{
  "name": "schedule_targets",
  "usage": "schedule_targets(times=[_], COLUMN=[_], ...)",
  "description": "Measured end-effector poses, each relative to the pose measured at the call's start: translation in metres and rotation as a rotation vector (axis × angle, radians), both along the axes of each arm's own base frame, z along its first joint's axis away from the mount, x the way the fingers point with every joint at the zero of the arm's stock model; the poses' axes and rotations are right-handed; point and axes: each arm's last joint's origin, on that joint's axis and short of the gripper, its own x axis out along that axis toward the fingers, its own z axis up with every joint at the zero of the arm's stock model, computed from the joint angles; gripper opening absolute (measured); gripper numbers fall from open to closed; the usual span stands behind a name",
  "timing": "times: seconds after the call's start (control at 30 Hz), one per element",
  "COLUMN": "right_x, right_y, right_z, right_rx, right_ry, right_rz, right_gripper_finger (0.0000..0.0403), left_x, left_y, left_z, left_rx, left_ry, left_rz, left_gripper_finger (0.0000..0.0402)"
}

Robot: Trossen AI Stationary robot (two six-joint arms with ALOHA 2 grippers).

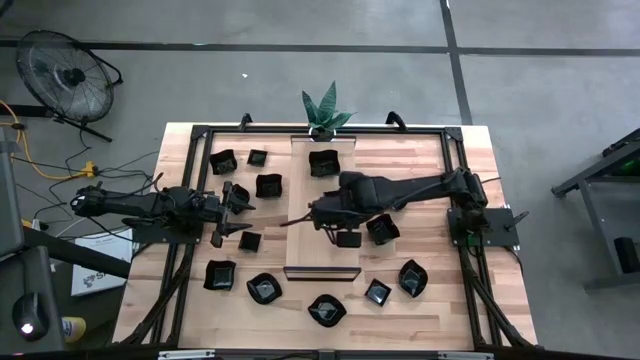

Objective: Pick & Place Mini shaped plates
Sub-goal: Stack the black distorted square plate on top of the black distorted square plate on the shelf

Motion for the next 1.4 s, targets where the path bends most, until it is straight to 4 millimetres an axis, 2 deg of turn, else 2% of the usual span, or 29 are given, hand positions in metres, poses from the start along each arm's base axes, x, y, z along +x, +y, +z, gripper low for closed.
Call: schedule_targets(times=[0.4,1.03,1.13,1.4], right_x=[-0.018,-0.022,-0.034,-0.095], right_y=[0.009,0.016,0.014,0.007], right_z=[0.014,0.015,0.006,-0.014], right_rx=[0.017,0.045,0.041,0.116], right_ry=[-0.026,-0.052,-0.003,0.033], right_rz=[-0.149,-0.202,-0.225,-0.427], right_gripper_finger=[0.0122,0.0122,0.0122,0.0122], left_x=[0.0,0.0,0.0,0.0], left_y=[0.0,0.0,0.0,0.0], left_z=[0.0,0.0,0.0,0.0], left_rx=[0.0,0.0,0.0,0.0], left_ry=[0.0,0.0,0.0,0.0], left_rz=[0.0,0.0,0.0,0.0], left_gripper_finger=[0.0234,0.0234,0.0234,0.0234])
